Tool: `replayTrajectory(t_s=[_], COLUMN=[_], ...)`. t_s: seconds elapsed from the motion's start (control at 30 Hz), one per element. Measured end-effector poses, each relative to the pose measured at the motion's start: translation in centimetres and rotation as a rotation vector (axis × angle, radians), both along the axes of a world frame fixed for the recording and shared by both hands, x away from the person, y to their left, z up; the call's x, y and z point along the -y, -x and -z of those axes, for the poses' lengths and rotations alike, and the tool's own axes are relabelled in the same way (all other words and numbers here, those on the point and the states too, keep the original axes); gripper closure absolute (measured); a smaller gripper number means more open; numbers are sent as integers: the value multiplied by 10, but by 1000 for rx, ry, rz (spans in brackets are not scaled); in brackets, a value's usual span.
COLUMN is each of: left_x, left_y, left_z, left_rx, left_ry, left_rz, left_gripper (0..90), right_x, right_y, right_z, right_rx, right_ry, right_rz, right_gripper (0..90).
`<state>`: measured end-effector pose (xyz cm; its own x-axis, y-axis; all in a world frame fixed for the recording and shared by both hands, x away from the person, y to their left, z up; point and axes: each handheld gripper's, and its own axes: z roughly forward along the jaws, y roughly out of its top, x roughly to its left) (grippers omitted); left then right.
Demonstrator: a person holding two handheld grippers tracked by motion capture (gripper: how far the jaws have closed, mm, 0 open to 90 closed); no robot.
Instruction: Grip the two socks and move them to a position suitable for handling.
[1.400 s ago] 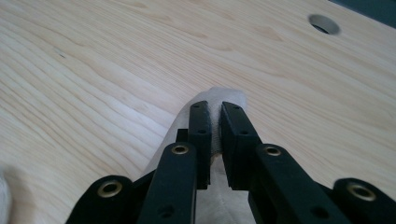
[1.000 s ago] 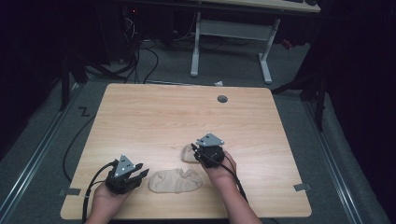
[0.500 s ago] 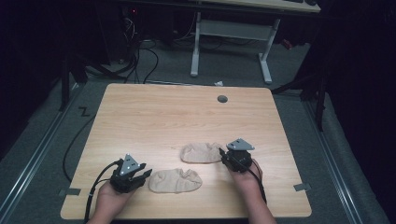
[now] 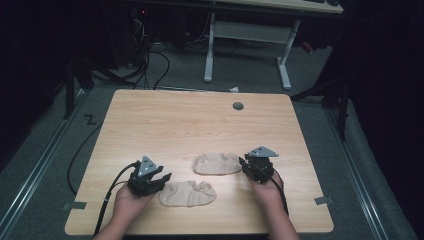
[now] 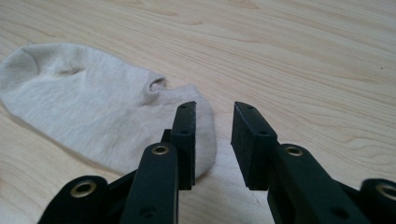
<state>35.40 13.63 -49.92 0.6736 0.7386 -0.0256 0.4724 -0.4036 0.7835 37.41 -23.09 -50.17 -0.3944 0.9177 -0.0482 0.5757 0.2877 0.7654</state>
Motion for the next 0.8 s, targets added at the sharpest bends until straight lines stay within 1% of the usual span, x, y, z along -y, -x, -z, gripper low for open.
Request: replayTrajectory(t_s=[0.07,0.13,0.17,0.27,0.3,0.37,0.4,0.47,0.57,0.6,0.7,0.8], left_x=[9,20,25,41,45,56,60,66,72,74,80,83], left_y=[-7,-16,-20,-31,-33,-39,-41,-45,-49,-50,-52,-54], left_z=[-2,-2,-1,1,1,3,3,5,8,9,12,14], left_rx=[1,1,-8,-24,-25,-21,-23,-34,-42,-38,-46,-56], left_ry=[8,13,19,29,31,22,19,22,38,28,29,26], left_rz=[3,6,8,16,19,24,26,26,24,23,29,30], left_gripper=[562,552,547,540,537,534,534,532,532,529,529,527], right_x=[1,3,4,6,6,6,5,5,4,4,3,3], right_y=[-4,-8,-10,-11,-11,-10,-11,-11,-12,-13,-13,-15], right_z=[0,1,2,4,4,4,4,4,5,5,5,7], right_rx=[-8,-16,-17,-33,-32,-28,-25,-24,-21,-21,-20,-28], right_ry=[-7,9,8,-19,-18,-21,-29,-36,-43,-45,-47,-52], right_rz=[0,-6,-4,1,-2,-5,-7,-6,-7,-7,-9,-12], right_gripper=[685,673,667,645,634,624,620,617,612,611,608,607])
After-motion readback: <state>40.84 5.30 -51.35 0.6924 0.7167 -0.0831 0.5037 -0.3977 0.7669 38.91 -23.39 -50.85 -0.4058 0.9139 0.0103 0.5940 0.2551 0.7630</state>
